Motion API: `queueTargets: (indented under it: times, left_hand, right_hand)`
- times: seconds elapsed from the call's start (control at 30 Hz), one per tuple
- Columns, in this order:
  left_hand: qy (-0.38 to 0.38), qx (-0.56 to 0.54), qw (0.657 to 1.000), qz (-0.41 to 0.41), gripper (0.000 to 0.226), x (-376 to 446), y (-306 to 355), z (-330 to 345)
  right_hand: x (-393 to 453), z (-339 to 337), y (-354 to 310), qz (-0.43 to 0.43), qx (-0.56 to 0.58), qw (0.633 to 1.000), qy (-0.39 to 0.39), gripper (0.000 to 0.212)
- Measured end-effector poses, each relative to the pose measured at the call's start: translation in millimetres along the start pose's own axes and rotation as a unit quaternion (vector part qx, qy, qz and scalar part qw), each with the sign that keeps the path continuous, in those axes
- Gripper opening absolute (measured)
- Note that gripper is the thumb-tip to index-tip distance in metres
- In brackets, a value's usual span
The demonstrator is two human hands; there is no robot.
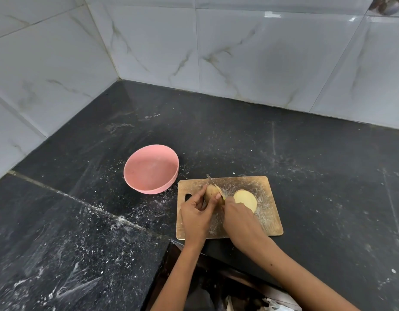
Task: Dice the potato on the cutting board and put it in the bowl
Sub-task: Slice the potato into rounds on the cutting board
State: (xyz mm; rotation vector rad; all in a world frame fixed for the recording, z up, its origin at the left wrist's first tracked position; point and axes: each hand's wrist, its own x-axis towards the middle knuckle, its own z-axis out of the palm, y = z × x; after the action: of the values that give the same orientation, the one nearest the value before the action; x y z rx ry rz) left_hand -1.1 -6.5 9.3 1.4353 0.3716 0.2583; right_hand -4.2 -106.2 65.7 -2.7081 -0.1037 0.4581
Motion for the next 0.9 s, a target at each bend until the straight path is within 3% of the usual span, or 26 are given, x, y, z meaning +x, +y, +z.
queueTargets:
  times: [0.9]
  left_hand:
    - [-0.015,0.012,1.0,-0.016,0.04,2.4,1.9,-4.7]
  right_hand:
    - [-12.2,8.8,5.8,0.006,-0.032,0.999,-0.01,0.031]
